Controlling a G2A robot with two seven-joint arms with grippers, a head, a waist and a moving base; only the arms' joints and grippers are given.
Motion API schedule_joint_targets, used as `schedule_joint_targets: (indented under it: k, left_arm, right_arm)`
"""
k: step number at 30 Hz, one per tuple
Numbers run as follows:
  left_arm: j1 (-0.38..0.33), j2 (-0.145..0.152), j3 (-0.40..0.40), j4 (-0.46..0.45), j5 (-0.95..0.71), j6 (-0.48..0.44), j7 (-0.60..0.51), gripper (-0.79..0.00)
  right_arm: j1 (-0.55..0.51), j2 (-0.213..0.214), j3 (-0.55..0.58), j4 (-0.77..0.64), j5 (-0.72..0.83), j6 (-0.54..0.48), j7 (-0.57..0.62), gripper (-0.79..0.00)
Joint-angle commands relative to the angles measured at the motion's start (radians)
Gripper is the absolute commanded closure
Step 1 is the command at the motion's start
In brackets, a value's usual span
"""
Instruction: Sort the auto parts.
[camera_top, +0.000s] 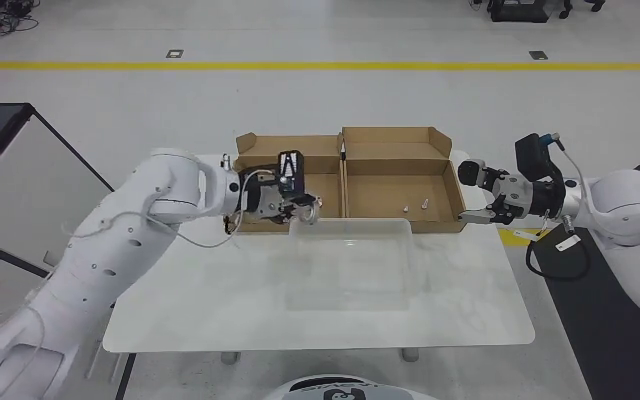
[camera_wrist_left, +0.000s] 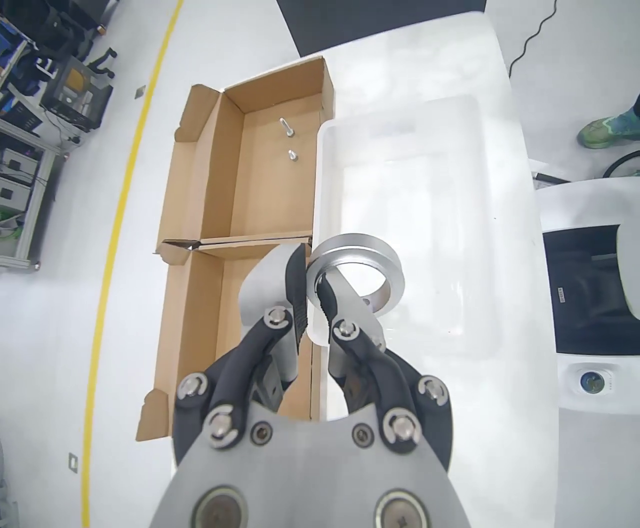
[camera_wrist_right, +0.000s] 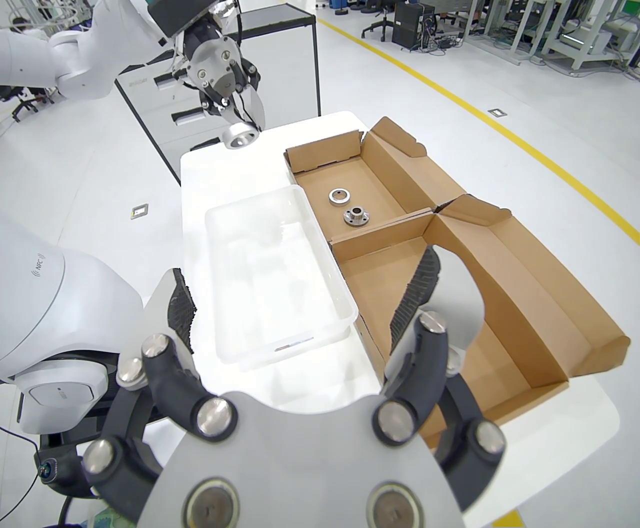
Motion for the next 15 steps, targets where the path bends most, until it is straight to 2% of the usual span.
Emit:
schedule_joint_targets:
  k: [1, 3, 8, 15]
  left_arm:
    - [0.020, 0.008, -0.034, 0.006, -0.039, -0.050, 0.049, 0.000]
    - [0.043, 0.016, -0.062, 0.013, -0.066, -0.079, 0.098, 0.000]
    - [0.094, 0.030, -0.086, 0.029, -0.148, -0.079, 0.263, 0.000]
    - [0.128, 0.043, -0.076, 0.041, -0.242, -0.079, 0.576, 0.000]
  right_arm:
    - [0.000, 0.000, 0.000, 0.000, 0.000, 0.000, 0.000, -0.785]
    - [0.000, 0.000, 0.000, 0.000, 0.000, 0.000, 0.000, -0.785]
    - [0.000, 0.000, 0.000, 0.000, 0.000, 0.000, 0.000, -0.785]
    - [0.000, 0.000, 0.000, 0.000, 0.000, 0.000, 0.000, -0.785]
